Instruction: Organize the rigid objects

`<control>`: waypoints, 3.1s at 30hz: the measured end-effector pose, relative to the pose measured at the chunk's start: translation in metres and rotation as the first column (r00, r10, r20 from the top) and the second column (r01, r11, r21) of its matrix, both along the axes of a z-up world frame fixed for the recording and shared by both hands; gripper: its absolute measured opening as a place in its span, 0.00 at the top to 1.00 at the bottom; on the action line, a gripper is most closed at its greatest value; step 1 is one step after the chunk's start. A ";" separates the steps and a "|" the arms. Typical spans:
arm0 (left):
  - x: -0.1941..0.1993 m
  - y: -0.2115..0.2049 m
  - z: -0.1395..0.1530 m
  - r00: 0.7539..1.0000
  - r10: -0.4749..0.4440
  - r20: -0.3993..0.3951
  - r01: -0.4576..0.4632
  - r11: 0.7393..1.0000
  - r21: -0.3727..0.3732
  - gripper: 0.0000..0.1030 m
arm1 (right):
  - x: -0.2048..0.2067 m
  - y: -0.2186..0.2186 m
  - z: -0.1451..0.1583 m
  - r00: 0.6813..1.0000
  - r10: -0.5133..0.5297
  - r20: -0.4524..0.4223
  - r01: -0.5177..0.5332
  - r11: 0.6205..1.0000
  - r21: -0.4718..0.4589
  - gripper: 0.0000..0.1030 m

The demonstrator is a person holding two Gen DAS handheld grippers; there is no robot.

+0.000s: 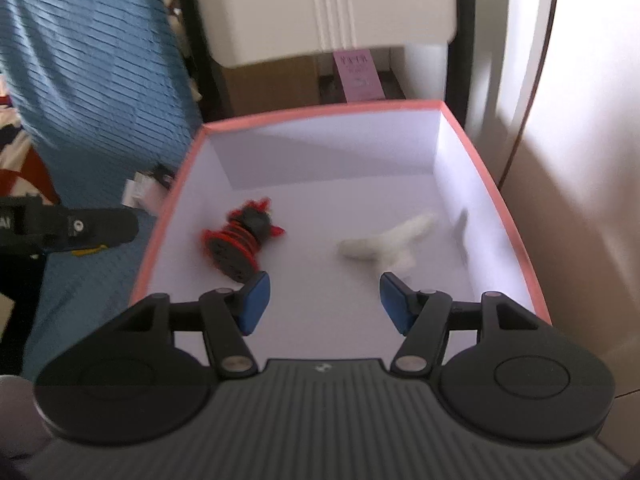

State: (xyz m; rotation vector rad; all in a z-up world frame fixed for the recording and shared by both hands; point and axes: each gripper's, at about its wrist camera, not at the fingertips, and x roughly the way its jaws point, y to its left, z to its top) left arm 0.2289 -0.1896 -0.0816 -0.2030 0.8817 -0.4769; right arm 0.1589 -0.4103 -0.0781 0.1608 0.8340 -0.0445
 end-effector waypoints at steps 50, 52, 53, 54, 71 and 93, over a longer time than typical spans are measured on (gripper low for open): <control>-0.111 0.188 -0.003 0.970 0.151 0.192 -0.146 0.988 -0.039 0.33 | -0.102 0.177 0.024 0.980 0.142 0.139 -0.138 0.990 -0.040 0.39; -0.102 0.195 -0.013 0.969 0.152 0.193 -0.149 0.988 -0.034 0.33 | -0.096 0.177 0.019 0.980 0.138 0.142 -0.133 0.990 -0.046 0.39; -0.098 0.199 -0.019 0.967 0.150 0.206 -0.145 0.989 -0.036 0.33 | -0.093 0.177 0.017 0.980 0.137 0.147 -0.131 0.990 -0.051 0.39; -0.093 0.203 -0.024 0.965 0.157 0.210 -0.152 0.988 -0.042 0.33 | -0.091 0.177 0.015 0.978 0.138 0.157 -0.132 0.990 -0.051 0.39; -0.002 0.235 -0.050 0.966 0.252 0.063 -0.248 0.966 -0.066 0.33 | -0.007 0.206 -0.022 0.961 0.237 0.142 -0.237 0.971 -0.021 0.39; 0.156 0.239 -0.097 0.972 0.226 -0.069 -0.228 0.973 -0.032 0.34 | 0.118 0.219 -0.051 0.953 0.299 0.056 -0.300 0.954 0.017 0.44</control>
